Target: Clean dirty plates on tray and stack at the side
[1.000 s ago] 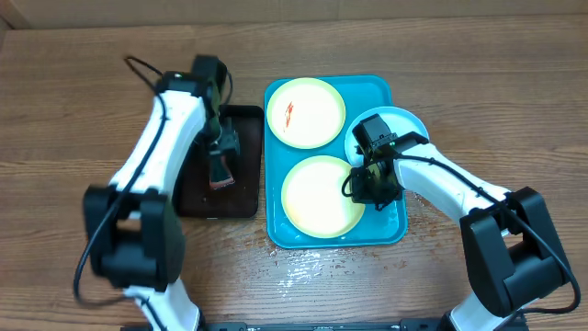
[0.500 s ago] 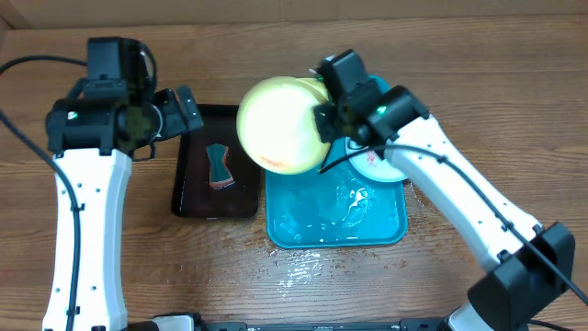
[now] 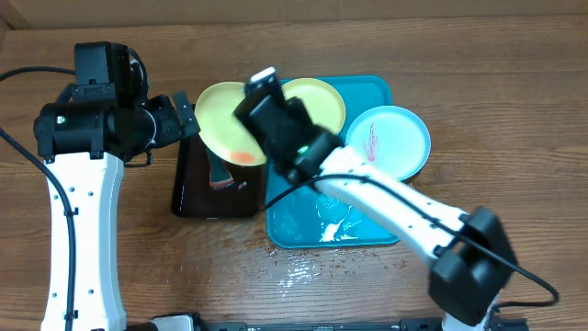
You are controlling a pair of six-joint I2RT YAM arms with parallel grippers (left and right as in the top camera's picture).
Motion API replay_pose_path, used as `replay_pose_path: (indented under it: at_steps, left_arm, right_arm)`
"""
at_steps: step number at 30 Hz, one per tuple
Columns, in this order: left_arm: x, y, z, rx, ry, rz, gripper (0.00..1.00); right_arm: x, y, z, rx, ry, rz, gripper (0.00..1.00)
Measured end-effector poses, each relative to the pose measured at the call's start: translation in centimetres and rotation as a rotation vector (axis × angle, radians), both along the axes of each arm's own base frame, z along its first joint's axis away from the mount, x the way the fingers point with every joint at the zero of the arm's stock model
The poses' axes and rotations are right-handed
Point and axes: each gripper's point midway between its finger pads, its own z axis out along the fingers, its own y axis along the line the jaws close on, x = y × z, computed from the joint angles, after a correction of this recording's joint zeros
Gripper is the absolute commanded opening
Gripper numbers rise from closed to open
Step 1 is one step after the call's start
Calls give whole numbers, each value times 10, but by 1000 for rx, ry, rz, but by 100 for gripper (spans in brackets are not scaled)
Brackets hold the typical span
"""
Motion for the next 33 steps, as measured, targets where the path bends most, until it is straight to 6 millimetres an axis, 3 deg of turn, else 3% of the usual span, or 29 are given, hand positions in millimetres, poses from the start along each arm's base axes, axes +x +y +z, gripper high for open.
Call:
replay_pose_path:
  at_steps: [4, 15, 33]
  left_arm:
    - [0, 0, 0, 0, 0, 0, 100]
    - [0, 0, 0, 0, 0, 0, 100]
    - [0, -1, 0, -3, -1, -1, 100]
  right_arm:
    - [-12, 8, 11, -79, -109, -40, 4]
    - [-26, 3, 38, -188, -274, -138, 4]
    - [-27, -2, 43, -205, -305, -167, 4]
